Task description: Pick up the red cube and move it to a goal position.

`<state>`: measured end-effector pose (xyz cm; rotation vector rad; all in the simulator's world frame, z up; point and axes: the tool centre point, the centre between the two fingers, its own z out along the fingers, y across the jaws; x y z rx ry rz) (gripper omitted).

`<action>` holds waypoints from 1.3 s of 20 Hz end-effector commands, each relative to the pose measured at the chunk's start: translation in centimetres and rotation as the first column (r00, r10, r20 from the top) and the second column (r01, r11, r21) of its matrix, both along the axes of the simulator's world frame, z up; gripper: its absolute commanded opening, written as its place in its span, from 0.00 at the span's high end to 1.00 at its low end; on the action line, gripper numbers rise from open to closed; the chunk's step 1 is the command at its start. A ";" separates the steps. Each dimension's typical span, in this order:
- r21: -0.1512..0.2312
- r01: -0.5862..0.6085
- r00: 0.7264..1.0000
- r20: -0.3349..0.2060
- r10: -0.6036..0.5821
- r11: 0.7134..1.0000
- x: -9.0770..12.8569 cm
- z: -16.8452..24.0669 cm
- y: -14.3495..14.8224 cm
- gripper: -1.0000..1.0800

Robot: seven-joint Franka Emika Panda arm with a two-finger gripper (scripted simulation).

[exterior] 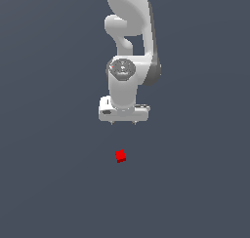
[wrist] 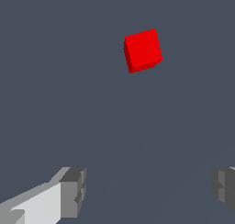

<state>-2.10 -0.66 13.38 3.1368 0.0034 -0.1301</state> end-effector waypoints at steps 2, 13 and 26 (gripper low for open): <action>0.000 0.000 1.000 0.000 0.000 1.000 0.0 0.0 0.0 0.04; 0.002 -0.057 0.998 0.017 0.057 0.998 2.2 -2.6 -0.6 0.04; 0.004 -0.204 0.977 0.063 0.203 0.979 8.3 -8.8 -1.5 0.04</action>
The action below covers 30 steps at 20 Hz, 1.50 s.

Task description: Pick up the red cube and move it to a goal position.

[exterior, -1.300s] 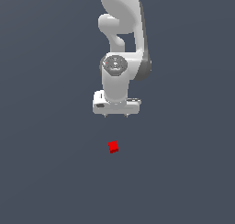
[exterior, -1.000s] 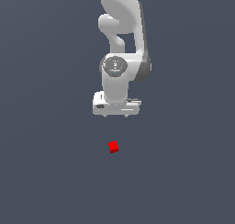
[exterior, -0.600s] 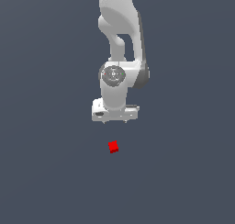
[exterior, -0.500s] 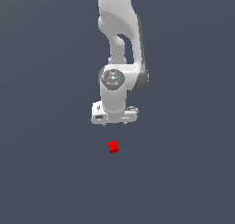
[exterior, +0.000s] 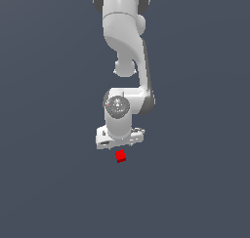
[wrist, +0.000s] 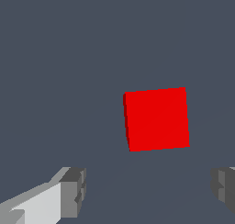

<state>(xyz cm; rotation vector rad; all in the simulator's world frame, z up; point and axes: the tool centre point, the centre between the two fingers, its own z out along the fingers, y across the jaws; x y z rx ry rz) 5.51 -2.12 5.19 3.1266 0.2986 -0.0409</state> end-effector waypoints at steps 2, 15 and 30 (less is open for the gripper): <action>0.002 -0.034 0.999 0.011 0.034 0.999 1.5 -1.3 0.0 0.04; 0.003 -0.083 0.996 0.026 0.083 0.997 3.8 -3.2 0.0 0.04; 0.003 -0.083 0.996 0.026 0.083 0.997 3.8 -2.9 0.2 1.00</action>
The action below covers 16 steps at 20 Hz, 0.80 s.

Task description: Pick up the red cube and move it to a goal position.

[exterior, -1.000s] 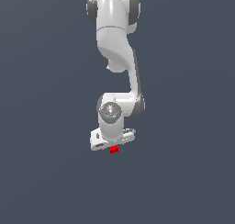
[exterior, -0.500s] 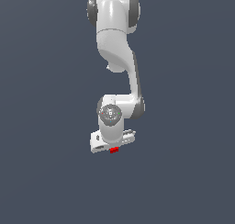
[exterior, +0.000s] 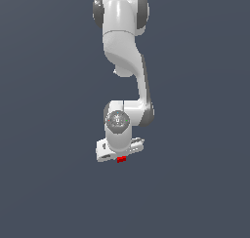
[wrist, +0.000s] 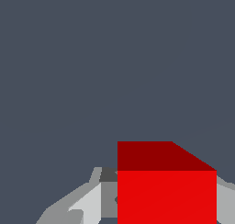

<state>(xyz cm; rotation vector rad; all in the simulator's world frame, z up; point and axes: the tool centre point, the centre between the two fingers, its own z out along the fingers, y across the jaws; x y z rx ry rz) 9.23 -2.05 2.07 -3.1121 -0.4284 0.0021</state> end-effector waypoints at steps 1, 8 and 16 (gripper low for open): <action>0.000 0.000 1.000 0.001 0.000 1.000 0.0 0.4 0.2 1.00; 0.000 0.000 1.000 0.001 0.000 1.000 -0.1 3.9 1.9 1.00; -0.001 -0.001 1.000 0.001 0.001 1.000 -0.2 11.6 5.8 1.00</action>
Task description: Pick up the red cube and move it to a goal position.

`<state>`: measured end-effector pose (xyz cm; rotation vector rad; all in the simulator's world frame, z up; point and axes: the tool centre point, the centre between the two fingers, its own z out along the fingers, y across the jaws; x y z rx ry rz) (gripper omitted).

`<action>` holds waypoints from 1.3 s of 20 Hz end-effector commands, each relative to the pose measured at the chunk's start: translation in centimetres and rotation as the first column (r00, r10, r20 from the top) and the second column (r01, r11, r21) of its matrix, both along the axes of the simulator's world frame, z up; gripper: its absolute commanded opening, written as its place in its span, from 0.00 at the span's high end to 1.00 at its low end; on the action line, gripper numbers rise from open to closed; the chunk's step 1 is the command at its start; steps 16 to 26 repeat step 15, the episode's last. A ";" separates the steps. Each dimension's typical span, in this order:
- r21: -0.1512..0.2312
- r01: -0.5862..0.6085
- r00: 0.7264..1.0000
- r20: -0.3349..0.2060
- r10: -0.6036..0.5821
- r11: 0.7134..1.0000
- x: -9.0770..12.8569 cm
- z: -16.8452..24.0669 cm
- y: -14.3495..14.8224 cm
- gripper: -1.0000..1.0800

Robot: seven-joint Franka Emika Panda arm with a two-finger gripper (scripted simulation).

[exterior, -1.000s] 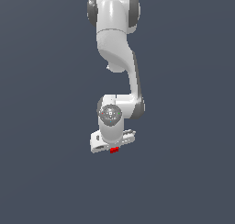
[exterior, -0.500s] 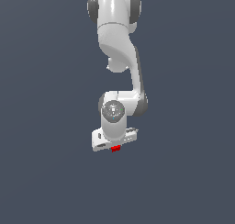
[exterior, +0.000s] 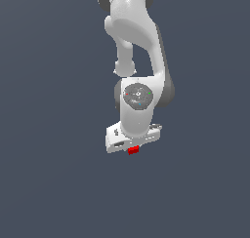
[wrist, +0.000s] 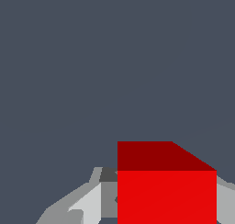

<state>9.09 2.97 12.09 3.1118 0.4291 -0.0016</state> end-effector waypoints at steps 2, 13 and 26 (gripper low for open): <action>0.000 0.000 1.000 0.001 0.000 1.000 0.0 3.5 1.7 1.00; 0.000 0.000 1.000 0.001 0.000 1.000 0.2 9.0 4.5 1.00; 0.000 0.000 1.000 0.001 0.000 1.000 0.2 9.1 4.6 1.00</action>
